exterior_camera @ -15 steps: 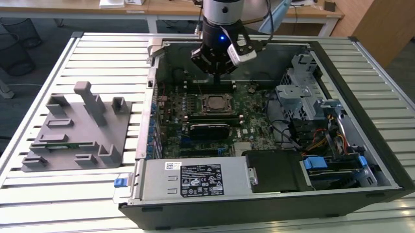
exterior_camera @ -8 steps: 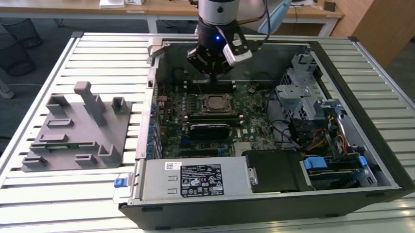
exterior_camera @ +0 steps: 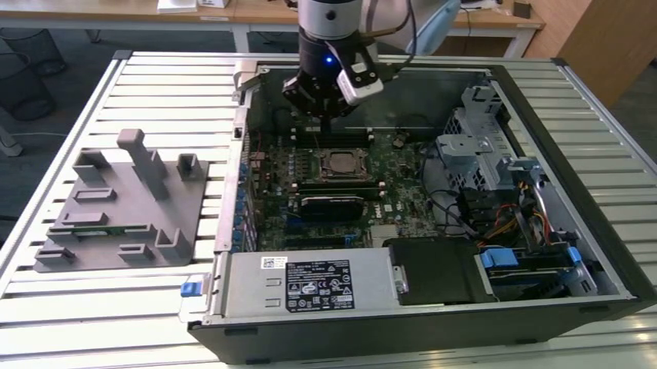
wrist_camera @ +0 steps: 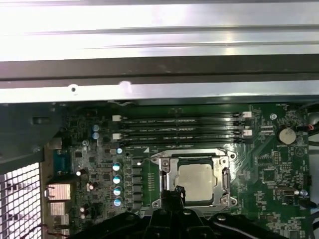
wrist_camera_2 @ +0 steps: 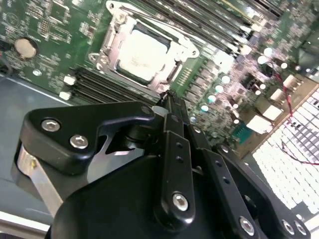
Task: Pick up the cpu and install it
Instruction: 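Install the first cpu locking lever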
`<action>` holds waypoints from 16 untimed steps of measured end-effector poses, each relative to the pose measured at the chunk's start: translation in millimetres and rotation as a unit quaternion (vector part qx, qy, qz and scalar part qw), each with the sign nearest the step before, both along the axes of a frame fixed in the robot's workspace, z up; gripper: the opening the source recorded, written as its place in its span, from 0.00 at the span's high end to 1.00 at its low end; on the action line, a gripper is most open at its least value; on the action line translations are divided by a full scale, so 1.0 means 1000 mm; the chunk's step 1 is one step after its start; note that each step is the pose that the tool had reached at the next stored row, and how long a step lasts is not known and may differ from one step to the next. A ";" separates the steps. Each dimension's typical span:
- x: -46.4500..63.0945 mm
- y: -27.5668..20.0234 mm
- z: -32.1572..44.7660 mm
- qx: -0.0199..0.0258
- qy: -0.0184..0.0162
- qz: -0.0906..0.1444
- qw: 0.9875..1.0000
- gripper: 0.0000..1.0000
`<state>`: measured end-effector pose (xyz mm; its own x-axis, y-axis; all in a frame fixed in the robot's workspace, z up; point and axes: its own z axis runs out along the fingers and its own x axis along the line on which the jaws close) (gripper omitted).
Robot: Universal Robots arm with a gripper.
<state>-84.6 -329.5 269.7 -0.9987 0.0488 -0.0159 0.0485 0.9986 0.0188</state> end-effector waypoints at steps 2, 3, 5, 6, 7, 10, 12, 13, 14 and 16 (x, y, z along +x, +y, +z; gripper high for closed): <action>-0.005 0.0000 -0.0001 0.000 0.000 0.000 1.000 0.89; -0.008 0.0000 -0.0003 0.000 0.000 0.001 1.000 0.89; -0.013 0.0000 -0.0008 0.000 0.000 0.001 1.000 0.89; -0.016 0.0000 -0.0011 0.000 0.000 0.001 1.000 0.89; -0.018 0.0000 -0.0014 0.000 0.000 0.001 1.000 0.89; -0.023 0.0007 -0.0025 0.000 0.000 0.001 1.000 0.89; -0.023 0.0025 -0.0026 0.000 0.000 0.001 1.000 0.89; -0.023 0.0034 -0.0026 0.000 0.000 0.001 1.000 0.89; -0.024 0.0045 -0.0027 0.000 0.000 0.001 1.000 0.89; -0.024 0.0071 -0.0028 0.000 0.000 0.001 1.000 0.89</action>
